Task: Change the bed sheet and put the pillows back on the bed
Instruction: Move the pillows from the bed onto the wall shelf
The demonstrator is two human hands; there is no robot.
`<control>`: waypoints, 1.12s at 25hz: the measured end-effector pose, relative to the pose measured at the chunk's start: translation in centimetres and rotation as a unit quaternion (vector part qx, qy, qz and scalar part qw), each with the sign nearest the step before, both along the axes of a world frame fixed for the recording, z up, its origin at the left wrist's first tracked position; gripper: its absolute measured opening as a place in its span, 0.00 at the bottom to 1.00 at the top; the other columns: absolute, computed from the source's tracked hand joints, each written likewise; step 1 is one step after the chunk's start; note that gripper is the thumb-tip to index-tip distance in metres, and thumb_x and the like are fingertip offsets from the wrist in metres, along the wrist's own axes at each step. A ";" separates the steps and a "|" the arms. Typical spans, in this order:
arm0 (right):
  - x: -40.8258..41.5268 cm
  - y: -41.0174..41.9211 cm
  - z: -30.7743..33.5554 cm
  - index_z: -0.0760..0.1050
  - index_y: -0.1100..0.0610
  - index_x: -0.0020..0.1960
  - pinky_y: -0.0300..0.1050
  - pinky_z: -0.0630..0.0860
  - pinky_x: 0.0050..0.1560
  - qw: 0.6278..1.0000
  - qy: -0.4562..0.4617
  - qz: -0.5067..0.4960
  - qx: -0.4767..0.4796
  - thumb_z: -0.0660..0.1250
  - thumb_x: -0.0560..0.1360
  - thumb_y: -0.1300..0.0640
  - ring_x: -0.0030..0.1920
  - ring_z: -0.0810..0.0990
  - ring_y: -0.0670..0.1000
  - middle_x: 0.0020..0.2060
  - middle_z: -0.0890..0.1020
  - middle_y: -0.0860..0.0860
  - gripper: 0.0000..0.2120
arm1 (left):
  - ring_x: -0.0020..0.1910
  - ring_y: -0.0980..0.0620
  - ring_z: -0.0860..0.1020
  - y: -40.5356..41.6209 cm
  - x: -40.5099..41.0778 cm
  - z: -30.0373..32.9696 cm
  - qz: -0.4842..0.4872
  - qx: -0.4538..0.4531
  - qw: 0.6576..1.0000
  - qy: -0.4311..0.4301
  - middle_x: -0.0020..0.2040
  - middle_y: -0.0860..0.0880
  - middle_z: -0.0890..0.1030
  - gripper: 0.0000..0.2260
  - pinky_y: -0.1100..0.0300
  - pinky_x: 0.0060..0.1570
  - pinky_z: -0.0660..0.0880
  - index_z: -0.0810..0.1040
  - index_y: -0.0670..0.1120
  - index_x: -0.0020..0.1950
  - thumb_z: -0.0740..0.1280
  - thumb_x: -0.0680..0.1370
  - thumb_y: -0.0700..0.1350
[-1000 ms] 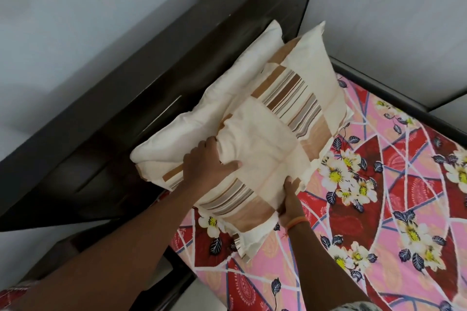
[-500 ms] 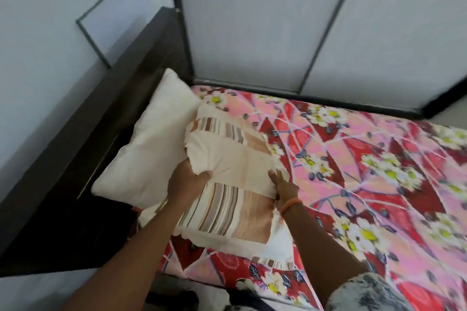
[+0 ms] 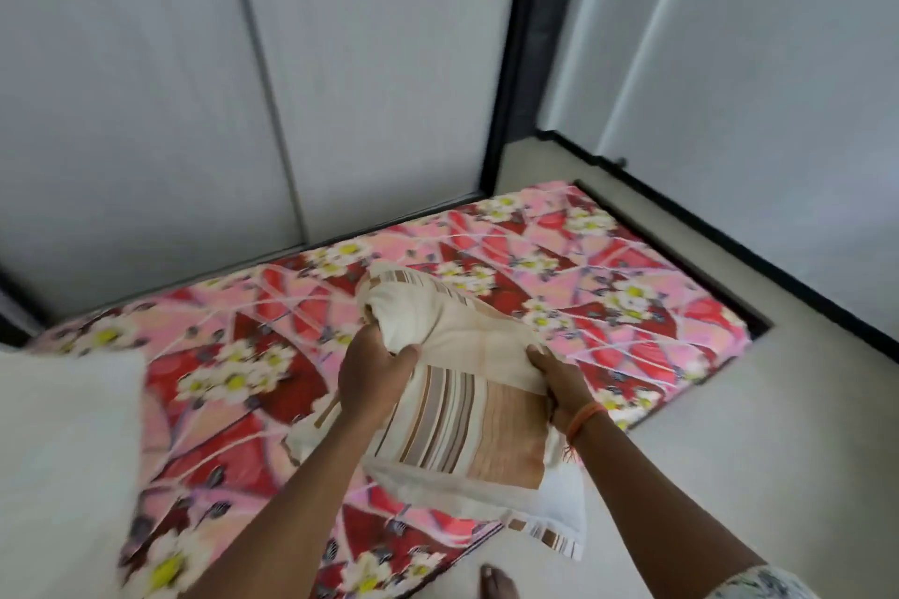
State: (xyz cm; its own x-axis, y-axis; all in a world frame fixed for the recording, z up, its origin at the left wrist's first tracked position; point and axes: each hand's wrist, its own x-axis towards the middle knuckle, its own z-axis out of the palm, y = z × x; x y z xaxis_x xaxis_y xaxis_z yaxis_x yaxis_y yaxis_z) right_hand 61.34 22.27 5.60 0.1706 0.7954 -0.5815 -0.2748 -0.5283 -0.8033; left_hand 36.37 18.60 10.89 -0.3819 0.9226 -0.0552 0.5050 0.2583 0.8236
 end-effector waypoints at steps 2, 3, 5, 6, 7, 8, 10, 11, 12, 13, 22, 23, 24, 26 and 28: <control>7.7 1.4 1.5 0.74 0.63 0.64 0.44 0.78 0.38 0.997 -0.011 -0.070 0.031 0.74 0.73 0.53 0.50 0.82 0.55 0.54 0.82 0.57 0.25 | 0.45 0.44 0.80 4.3 7.6 1.4 -0.055 0.022 0.998 0.005 0.47 0.46 0.81 0.19 0.50 0.44 0.78 0.76 0.42 0.56 0.73 0.71 0.51; 11.7 2.2 2.2 0.74 0.63 0.64 0.44 0.78 0.39 0.994 -0.017 -0.100 0.044 0.74 0.72 0.53 0.51 0.82 0.56 0.55 0.82 0.58 0.25 | 0.45 0.44 0.79 6.4 11.7 2.0 -0.080 0.036 0.996 0.005 0.47 0.46 0.81 0.19 0.50 0.45 0.78 0.76 0.42 0.56 0.73 0.71 0.52; 20.1 4.1 3.1 0.74 0.63 0.63 0.45 0.78 0.39 0.985 -0.026 -0.155 0.071 0.75 0.72 0.53 0.50 0.82 0.55 0.53 0.83 0.58 0.25 | 0.45 0.44 0.79 10.5 20.2 3.0 -0.126 0.069 0.990 0.003 0.47 0.46 0.80 0.19 0.50 0.45 0.78 0.75 0.43 0.56 0.73 0.71 0.52; 23.6 4.9 3.9 0.75 0.63 0.63 0.46 0.79 0.42 0.982 -0.036 -0.168 0.081 0.75 0.72 0.52 0.50 0.82 0.56 0.53 0.82 0.58 0.25 | 0.46 0.44 0.79 12.2 23.8 3.6 -0.141 0.084 0.986 0.000 0.47 0.47 0.80 0.19 0.50 0.45 0.78 0.75 0.43 0.56 0.73 0.71 0.52; 26.9 5.6 4.9 0.74 0.63 0.64 0.48 0.80 0.45 0.979 -0.043 -0.179 0.089 0.74 0.72 0.51 0.52 0.81 0.56 0.54 0.82 0.58 0.25 | 0.46 0.45 0.79 13.7 27.3 4.4 -0.161 0.094 0.982 -0.011 0.47 0.47 0.80 0.19 0.50 0.45 0.78 0.76 0.43 0.56 0.72 0.71 0.52; 30.9 6.3 5.9 0.74 0.62 0.64 0.49 0.80 0.46 0.975 -0.051 -0.192 0.101 0.74 0.72 0.50 0.53 0.81 0.57 0.55 0.82 0.58 0.25 | 0.46 0.45 0.79 15.5 31.5 5.2 -0.184 0.100 0.978 -0.018 0.47 0.47 0.80 0.19 0.50 0.46 0.78 0.76 0.43 0.56 0.72 0.71 0.52; 38.7 8.4 7.6 0.76 0.61 0.62 0.46 0.81 0.41 0.962 -0.065 -0.229 0.134 0.73 0.73 0.50 0.51 0.82 0.56 0.52 0.83 0.57 0.22 | 0.46 0.46 0.79 18.9 39.4 7.1 -0.210 0.112 0.971 -0.034 0.47 0.47 0.80 0.19 0.50 0.46 0.78 0.75 0.43 0.57 0.72 0.71 0.52; 42.2 9.2 8.7 0.77 0.61 0.60 0.45 0.81 0.38 0.956 -0.074 -0.241 0.149 0.73 0.74 0.51 0.49 0.83 0.55 0.50 0.84 0.56 0.19 | 0.46 0.46 0.79 20.3 43.2 8.1 -0.225 0.122 0.966 -0.039 0.48 0.47 0.80 0.20 0.51 0.46 0.78 0.75 0.43 0.57 0.73 0.71 0.52; 45.6 9.9 9.6 0.78 0.59 0.58 0.44 0.80 0.37 0.950 -0.080 -0.256 0.160 0.73 0.74 0.51 0.48 0.84 0.55 0.49 0.84 0.55 0.17 | 0.45 0.46 0.79 21.7 46.8 8.6 -0.242 0.132 0.960 -0.053 0.47 0.47 0.80 0.20 0.51 0.46 0.78 0.75 0.43 0.57 0.73 0.71 0.52; 49.2 10.8 10.5 0.78 0.58 0.56 0.43 0.80 0.35 0.943 -0.084 -0.274 0.167 0.73 0.73 0.51 0.46 0.85 0.54 0.47 0.85 0.54 0.15 | 0.45 0.47 0.79 23.2 50.4 9.1 -0.256 0.133 0.955 -0.063 0.47 0.48 0.80 0.19 0.52 0.45 0.78 0.75 0.43 0.56 0.73 0.71 0.52; 73.3 17.4 15.3 0.79 0.57 0.54 0.40 0.80 0.37 0.868 -0.166 -0.416 0.213 0.74 0.73 0.51 0.45 0.85 0.50 0.46 0.86 0.51 0.14 | 0.38 0.49 0.77 37.2 77.9 11.7 -0.400 0.180 0.890 -0.122 0.40 0.48 0.78 0.15 0.61 0.34 0.69 0.75 0.41 0.48 0.74 0.71 0.50; 75.5 17.9 16.0 0.79 0.57 0.56 0.41 0.80 0.39 0.860 -0.171 -0.436 0.202 0.74 0.73 0.51 0.47 0.84 0.51 0.48 0.85 0.51 0.16 | 0.37 0.49 0.76 38.6 81.1 11.9 -0.415 0.172 0.884 -0.130 0.39 0.49 0.77 0.15 0.62 0.33 0.67 0.75 0.42 0.47 0.74 0.71 0.50; 77.7 18.1 16.4 0.79 0.58 0.57 0.42 0.79 0.40 0.854 -0.170 -0.449 0.202 0.74 0.72 0.51 0.48 0.84 0.52 0.49 0.85 0.52 0.17 | 0.37 0.50 0.75 39.5 83.9 12.3 -0.439 0.160 0.872 -0.146 0.39 0.50 0.76 0.14 0.63 0.32 0.65 0.74 0.43 0.47 0.74 0.71 0.50; 83.3 18.9 17.2 0.79 0.59 0.58 0.42 0.79 0.42 0.829 -0.184 -0.490 0.198 0.74 0.72 0.51 0.49 0.84 0.52 0.50 0.85 0.53 0.18 | 0.37 0.49 0.75 41.7 90.9 13.2 -0.481 0.158 0.850 -0.148 0.39 0.50 0.76 0.15 0.63 0.32 0.64 0.75 0.41 0.47 0.74 0.71 0.50; 87.6 19.2 17.8 0.79 0.61 0.58 0.44 0.79 0.44 0.809 -0.198 -0.520 0.189 0.75 0.72 0.53 0.50 0.84 0.53 0.51 0.85 0.54 0.18 | 0.39 0.48 0.77 43.2 96.9 13.5 -0.502 0.155 0.837 -0.151 0.41 0.48 0.78 0.16 0.61 0.34 0.67 0.76 0.40 0.49 0.74 0.71 0.50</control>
